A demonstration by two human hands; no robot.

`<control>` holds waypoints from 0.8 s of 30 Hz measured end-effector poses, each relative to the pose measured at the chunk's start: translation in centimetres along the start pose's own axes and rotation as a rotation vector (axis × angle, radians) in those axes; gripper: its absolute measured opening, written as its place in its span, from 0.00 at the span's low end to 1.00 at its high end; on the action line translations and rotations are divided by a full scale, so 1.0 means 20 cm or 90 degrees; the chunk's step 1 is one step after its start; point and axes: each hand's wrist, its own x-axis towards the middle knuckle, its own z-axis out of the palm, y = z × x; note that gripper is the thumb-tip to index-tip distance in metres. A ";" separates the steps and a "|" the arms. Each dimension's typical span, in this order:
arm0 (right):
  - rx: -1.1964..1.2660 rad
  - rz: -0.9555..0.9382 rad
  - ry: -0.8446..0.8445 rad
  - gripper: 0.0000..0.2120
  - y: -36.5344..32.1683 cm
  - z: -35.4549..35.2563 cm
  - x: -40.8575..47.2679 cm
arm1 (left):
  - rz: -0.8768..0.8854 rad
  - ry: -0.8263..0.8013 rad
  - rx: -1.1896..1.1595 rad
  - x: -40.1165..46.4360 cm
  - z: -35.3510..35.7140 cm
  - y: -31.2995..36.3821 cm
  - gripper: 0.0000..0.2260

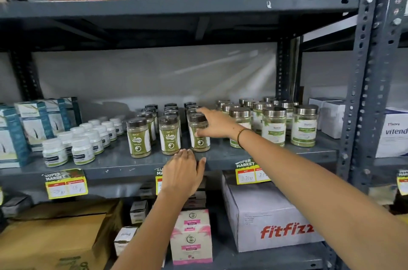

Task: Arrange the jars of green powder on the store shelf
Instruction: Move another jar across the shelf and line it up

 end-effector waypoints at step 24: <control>0.095 0.018 0.065 0.43 0.03 0.01 -0.02 | 0.011 -0.002 -0.024 0.00 -0.03 0.00 0.27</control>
